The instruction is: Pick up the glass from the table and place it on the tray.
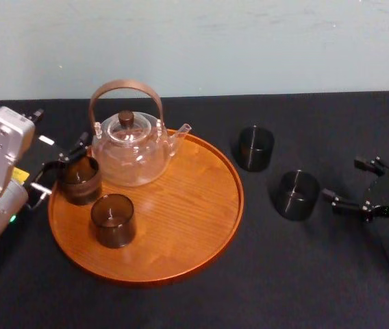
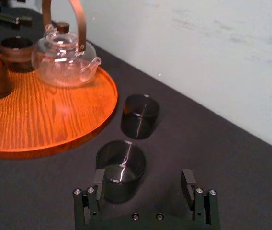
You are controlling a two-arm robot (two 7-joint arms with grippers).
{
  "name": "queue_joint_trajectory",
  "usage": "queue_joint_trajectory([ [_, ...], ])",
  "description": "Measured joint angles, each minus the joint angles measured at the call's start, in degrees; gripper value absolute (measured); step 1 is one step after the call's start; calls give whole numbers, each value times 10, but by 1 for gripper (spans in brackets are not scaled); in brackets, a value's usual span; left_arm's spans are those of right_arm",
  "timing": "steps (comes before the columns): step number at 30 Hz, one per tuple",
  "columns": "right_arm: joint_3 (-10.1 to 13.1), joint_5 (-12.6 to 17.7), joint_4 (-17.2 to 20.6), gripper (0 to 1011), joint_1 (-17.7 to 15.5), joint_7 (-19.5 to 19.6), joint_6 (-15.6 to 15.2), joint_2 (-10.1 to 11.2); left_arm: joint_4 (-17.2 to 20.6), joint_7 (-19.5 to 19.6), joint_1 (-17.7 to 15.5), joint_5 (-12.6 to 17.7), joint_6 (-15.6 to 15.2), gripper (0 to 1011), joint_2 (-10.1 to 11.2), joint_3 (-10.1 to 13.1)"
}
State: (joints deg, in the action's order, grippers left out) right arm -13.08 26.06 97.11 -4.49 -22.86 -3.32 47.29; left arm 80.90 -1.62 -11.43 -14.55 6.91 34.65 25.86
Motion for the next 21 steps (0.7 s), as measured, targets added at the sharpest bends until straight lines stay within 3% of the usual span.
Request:
queue_joint_trajectory([
  [21,-12,-34,-35,1002,20,-51,-31,-19,0,0,0,0,0,1001,0,0],
])
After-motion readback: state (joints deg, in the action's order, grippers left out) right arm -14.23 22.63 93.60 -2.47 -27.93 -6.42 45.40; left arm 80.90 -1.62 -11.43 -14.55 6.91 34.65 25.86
